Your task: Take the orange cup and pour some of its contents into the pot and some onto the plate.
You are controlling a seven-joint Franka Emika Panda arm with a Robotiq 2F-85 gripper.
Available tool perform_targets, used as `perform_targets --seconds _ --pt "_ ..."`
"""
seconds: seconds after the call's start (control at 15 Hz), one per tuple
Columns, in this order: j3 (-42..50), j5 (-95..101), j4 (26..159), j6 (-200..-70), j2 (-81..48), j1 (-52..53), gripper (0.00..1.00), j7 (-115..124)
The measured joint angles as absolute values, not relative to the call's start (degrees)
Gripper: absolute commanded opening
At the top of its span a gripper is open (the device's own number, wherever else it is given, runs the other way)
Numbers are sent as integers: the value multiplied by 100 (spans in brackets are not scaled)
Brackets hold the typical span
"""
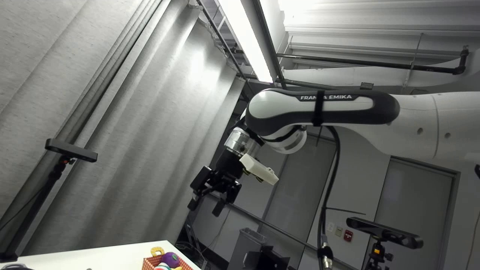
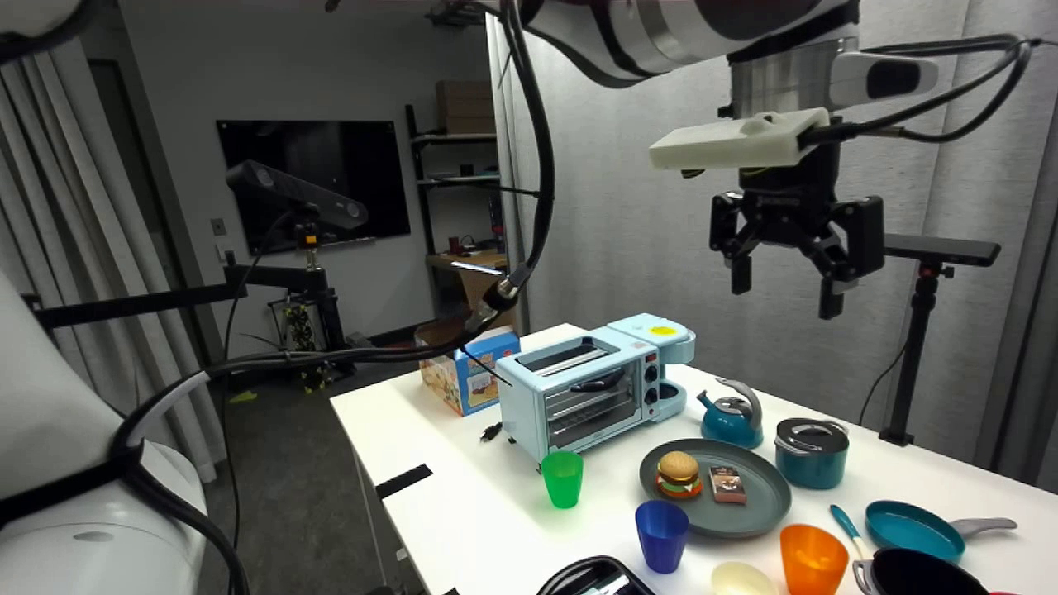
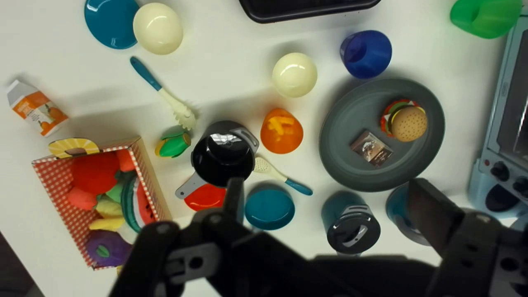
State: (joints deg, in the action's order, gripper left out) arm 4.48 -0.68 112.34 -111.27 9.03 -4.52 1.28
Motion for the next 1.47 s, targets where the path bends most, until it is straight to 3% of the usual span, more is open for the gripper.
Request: perform_targets --seconds 0.73,1.47 --pt "541 -68 9601 -11278 -1286 -505 100 128" --pt "514 -75 8940 -11073 -1837 -505 100 27"
